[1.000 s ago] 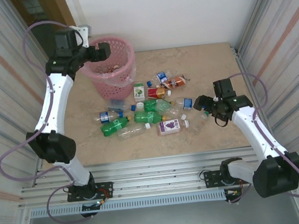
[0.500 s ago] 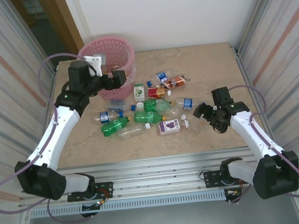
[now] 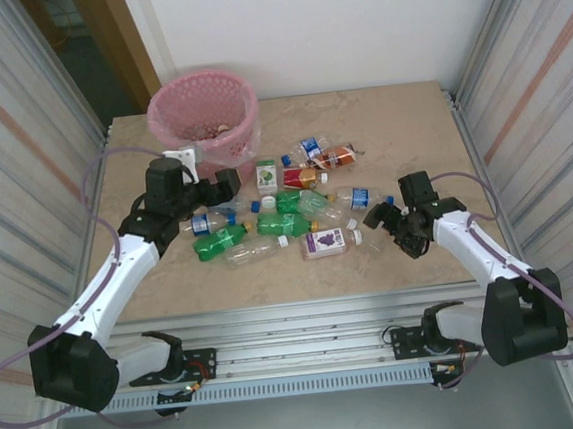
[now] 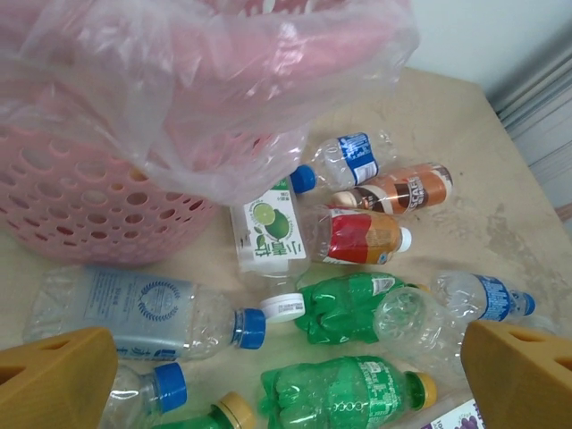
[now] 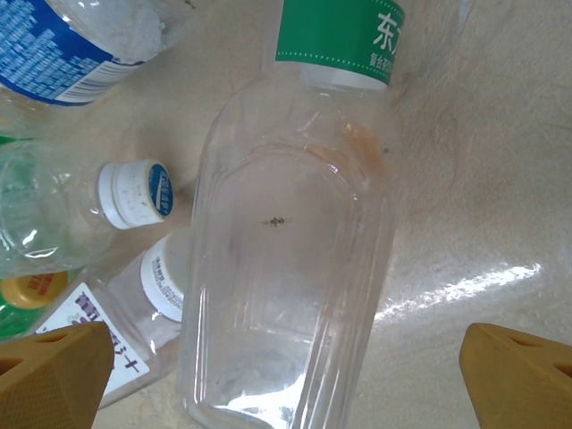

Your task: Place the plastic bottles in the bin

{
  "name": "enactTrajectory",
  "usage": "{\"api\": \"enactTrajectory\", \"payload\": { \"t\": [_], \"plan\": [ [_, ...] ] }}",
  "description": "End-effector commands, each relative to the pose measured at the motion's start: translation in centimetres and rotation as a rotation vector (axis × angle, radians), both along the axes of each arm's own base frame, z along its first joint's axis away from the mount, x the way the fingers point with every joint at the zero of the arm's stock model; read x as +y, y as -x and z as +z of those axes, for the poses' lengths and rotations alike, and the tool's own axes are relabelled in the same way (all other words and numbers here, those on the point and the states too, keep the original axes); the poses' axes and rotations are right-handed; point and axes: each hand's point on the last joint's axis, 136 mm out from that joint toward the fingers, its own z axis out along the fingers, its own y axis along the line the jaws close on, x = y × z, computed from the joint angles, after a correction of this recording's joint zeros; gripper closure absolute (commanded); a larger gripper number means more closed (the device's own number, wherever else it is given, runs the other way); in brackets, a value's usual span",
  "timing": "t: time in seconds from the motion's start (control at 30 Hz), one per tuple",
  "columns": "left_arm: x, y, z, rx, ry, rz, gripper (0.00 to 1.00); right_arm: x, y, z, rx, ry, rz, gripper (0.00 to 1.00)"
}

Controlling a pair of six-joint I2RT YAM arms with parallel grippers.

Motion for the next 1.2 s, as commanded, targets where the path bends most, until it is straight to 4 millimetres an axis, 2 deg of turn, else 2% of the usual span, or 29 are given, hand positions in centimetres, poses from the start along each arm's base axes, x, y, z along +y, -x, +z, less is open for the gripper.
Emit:
{"api": "enactTrajectory", "payload": {
  "t": [0.0,0.27,0.47,0.63,0.77,0.93,1.17],
  "plan": [
    [0.4,0.1,1.1,-0.040,0.020,0.029,0.01,0.8,0.0,-0.9,0.023,-0.024,-0.004,0.02],
    [0.4,0.2,0.2,-0.015,0.009,0.027,0.01,0.7,-0.7,-2.5,0.041,0.004,0.005,0.02],
    [0.3,0.1,-0.1,-0.006,0.017,0.030,0.01,0.4,-0.3,-4.1,0.081,0.018,0.004,0.17],
    [0.1,0.0,-0.4,0.002,0.018,0.027,0.01,-0.4,0.2,-5.1,0.112,0.038,-0.004,0.22],
    [0.0,-0.1,-0.3,0.001,0.021,0.025,0.01,-0.9,0.7,-5.7,0.130,0.046,-0.012,0.31],
    [0.0,-0.2,-0.1,-0.004,0.023,0.026,0.01,-1.3,0.6,-5.3,0.111,0.059,-0.005,0.41],
    [-0.1,0.0,0.7,-0.021,0.040,0.023,0.01,-1.8,0.2,-3.1,0.041,0.106,0.033,0.50]
  ]
}}
